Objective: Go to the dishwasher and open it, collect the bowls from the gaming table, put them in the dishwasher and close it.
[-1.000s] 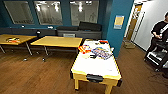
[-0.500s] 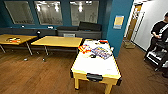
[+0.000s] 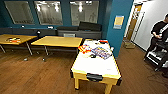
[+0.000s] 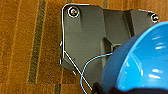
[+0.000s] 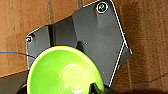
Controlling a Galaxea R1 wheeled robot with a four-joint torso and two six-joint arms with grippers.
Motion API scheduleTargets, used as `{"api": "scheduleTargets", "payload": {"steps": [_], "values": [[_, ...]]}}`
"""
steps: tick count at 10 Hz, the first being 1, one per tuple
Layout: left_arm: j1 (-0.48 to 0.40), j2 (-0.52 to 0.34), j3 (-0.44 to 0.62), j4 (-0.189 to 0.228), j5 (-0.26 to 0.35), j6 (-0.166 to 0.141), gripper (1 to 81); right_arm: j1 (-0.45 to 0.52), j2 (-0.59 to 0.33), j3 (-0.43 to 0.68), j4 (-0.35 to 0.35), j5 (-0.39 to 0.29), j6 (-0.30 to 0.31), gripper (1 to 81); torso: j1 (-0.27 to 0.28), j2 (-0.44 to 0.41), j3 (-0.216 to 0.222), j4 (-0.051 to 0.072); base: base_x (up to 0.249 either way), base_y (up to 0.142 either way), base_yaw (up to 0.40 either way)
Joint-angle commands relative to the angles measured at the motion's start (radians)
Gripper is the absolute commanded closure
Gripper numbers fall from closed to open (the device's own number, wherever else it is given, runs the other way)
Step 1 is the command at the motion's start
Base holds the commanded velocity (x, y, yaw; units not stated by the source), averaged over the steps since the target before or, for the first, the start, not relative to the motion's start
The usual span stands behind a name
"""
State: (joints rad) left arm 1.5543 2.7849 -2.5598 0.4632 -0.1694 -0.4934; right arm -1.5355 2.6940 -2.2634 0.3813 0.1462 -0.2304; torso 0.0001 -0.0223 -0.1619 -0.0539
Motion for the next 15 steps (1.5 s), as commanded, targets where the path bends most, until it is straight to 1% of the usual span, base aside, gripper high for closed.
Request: {"api": "scheduleTargets", "payload": {"steps": [1, 4, 10, 13, 15], "values": [[-0.021, -0.008, -0.02, -0.011, 0.042, 0.004, 81.1, 0.033, -0.026, 0.006, -0.013, -0.066, -0.003, 81.1, 0.0, 0.0, 0.0, 0.0, 0.0, 0.0, 0.0], [-0.022, 0.006, -0.045, -0.008, 0.028, 0.007, 81.1, 0.031, -0.02, 0.001, -0.013, -0.069, -0.003, 81.1, 0.0, 0.0, 0.0, 0.0, 0.0, 0.0, 0.0], [-0.021, 0.016, -0.051, -0.001, 0.028, 0.009, 81.1, 0.03, -0.018, -0.004, -0.018, -0.069, -0.003, 81.1, 0.0, 0.0, 0.0, 0.0, 0.0, 0.0, 0.0], [-0.021, 0.023, -0.051, -0.003, 0.03, 0.01, 81.1, 0.027, -0.009, -0.013, -0.019, -0.071, -0.004, 81.1, 0.0, 0.0, 0.0, 0.0, 0.0, 0.0, -0.339], [-0.021, 0.035, -0.062, -0.008, 0.033, 0.01, 81.1, 0.025, 0.012, -0.045, -0.03, -0.073, -0.004, 81.1, 0.0, 0.0, 0.0, 0.0, 0.0, 0.0, -0.385]]}}
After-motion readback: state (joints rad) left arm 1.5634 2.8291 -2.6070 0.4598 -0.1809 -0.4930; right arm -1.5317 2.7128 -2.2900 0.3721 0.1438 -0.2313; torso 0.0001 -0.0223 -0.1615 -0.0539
